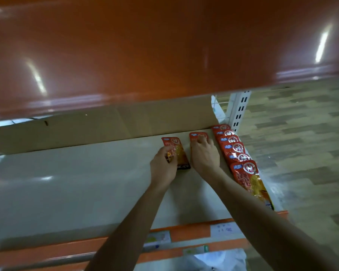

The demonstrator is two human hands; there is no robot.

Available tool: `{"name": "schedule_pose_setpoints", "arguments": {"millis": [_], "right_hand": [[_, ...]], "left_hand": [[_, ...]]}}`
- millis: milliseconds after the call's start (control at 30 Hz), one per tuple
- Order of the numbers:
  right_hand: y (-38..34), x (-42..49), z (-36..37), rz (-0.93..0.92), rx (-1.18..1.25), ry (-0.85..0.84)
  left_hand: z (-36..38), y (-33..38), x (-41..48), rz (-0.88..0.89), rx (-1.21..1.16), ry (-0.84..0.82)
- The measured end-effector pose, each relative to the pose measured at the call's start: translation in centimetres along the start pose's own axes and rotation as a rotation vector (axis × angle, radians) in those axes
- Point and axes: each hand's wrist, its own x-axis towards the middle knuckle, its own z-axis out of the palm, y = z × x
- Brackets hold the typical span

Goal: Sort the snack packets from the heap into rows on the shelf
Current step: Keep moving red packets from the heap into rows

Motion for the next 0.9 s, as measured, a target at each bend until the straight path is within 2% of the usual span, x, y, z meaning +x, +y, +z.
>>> {"name": "schedule_pose_setpoints", "arguments": {"millis": [600, 767, 900], "right_hand": [[2.0, 2.1, -0.1, -0.005, -0.036, -0.046], [2.0, 1.8, -0.5, 0.001, 0.013, -0.053], [2.9, 1.5, -1.7, 0.019, 0.178, 0.051]], "left_hand": [[2.1, 1.9, -0.6, -0.006, 0.065, -0.022], [2.8, 2.1, -0.7, -0.033, -0.057, -0.029], [3.3, 2.3, -0.5, -0.085, -0.221, -0.034]]}}
